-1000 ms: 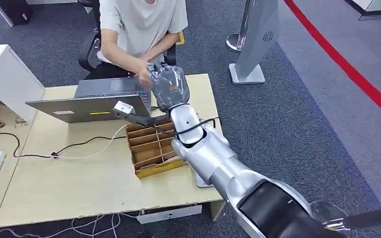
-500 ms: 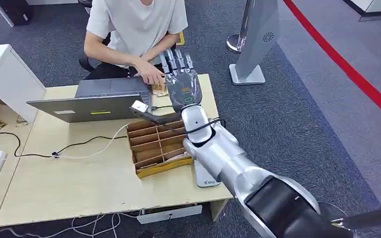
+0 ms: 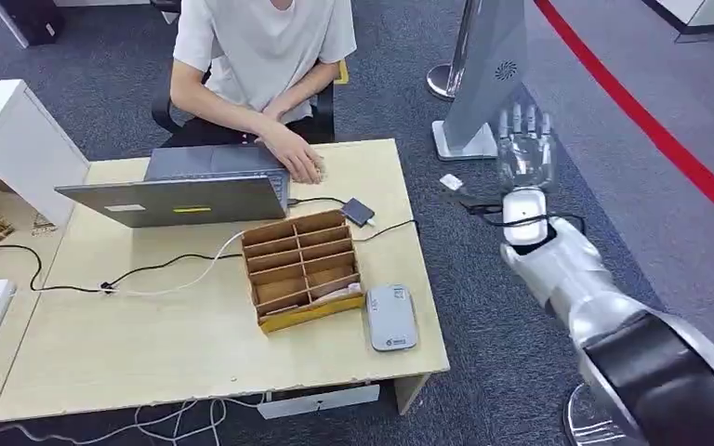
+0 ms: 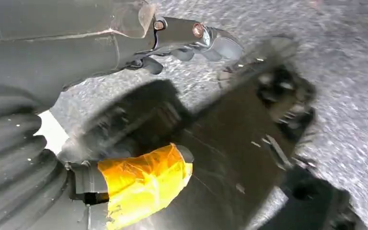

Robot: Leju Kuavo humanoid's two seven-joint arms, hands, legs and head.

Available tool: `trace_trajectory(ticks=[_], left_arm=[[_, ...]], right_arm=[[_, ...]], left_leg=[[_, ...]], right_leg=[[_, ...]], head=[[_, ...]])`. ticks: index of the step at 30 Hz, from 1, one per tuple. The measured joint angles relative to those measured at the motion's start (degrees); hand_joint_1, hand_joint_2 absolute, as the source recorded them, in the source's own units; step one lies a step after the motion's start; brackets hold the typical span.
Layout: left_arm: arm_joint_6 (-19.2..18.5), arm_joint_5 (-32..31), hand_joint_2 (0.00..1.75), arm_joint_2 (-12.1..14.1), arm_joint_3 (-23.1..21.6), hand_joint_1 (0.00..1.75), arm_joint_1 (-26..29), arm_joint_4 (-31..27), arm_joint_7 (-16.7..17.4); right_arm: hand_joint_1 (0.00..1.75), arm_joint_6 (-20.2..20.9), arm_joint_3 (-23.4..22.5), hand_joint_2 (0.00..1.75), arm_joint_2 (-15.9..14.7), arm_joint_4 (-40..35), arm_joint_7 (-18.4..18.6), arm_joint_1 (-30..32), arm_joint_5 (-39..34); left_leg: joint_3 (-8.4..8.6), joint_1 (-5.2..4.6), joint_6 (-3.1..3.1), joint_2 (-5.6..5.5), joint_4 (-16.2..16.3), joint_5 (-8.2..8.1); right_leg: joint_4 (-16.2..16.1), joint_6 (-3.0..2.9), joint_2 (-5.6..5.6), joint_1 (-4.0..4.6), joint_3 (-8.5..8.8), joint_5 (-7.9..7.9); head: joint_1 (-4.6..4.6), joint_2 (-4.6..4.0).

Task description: Pass the card to the sensor for recognition and then transmit it.

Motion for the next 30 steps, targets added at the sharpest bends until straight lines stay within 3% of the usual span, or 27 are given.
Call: trace_trajectory(ticks=[7,11,18,26,27,29,30], left_arm=[[-0.1,0.0,1.75,1.6,1.4,0.0,1.7,0.0,-2.4],[-0.2,-0.3,1.75,2.4,2.0,0.0,2.7,0.0,-3.7],[-0.9,-0.5,1.75,3.0,2.8,0.0,3.3,0.1,-4.3],[-0.6,-1.9,1.75,3.3,2.8,0.0,3.4,0.1,-4.2],[-0.6,-1.9,0.0,3.3,2.8,0.0,3.4,0.1,-4.2],[-0.5,-2.1,0.0,3.3,2.8,0.0,3.4,0.1,-4.5],[-0.2,-2.1,1.75,3.3,2.8,0.0,3.5,0.1,-4.6]], right_arm=[[0.0,3.1,-4.2,1.75,-10.4,2.1,2.0,8.3,-3.5],[0.0,3.4,-8.3,1.75,-13.0,3.1,2.6,17.8,-8.4],[0.0,7.3,-14.3,1.75,-12.2,4.7,2.2,31.3,-16.0],[0.0,8.9,-21.1,1.75,-4.9,6.0,-1.2,43.1,-21.1],[0.0,9.4,-21.7,1.75,-3.9,6.1,-1.8,43.9,-21.6],[0.0,10.7,-22.4,1.75,-1.6,6.5,-2.5,45.4,-21.9],[0.0,11.1,-22.6,1.75,-0.4,6.6,-3.0,46.2,-22.4]], left_leg=[[-0.05,0.06,0.11,-0.02,0.0,-0.1],[-0.08,0.08,0.11,-0.18,0.0,-0.21],[-0.07,0.11,0.03,-0.15,0.0,-0.33],[-0.02,0.23,-0.14,-0.09,-0.1,-0.44],[0.03,0.26,-0.14,-0.08,-0.1,-0.44],[0.07,0.3,-0.17,-0.06,-0.1,-0.46],[0.07,0.34,-0.17,-0.05,-0.1,-0.47]], right_leg=[[0.0,0.16,-0.05,0.05,-0.08,-0.16],[0.0,0.15,-0.24,0.14,0.13,-0.26],[0.0,0.12,-0.22,0.15,0.12,-0.43],[0.0,0.03,-0.14,0.25,0.12,-0.54],[0.0,0.0,-0.13,0.26,0.05,-0.56],[0.0,-0.08,-0.14,0.3,0.09,-0.62],[0.0,-0.09,-0.14,0.34,0.1,-0.63]], head=[[0.04,0.0],[0.02,0.0],[0.0,0.0],[-0.02,0.0],[0.0,0.0],[-0.02,0.0],[0.02,0.0]])
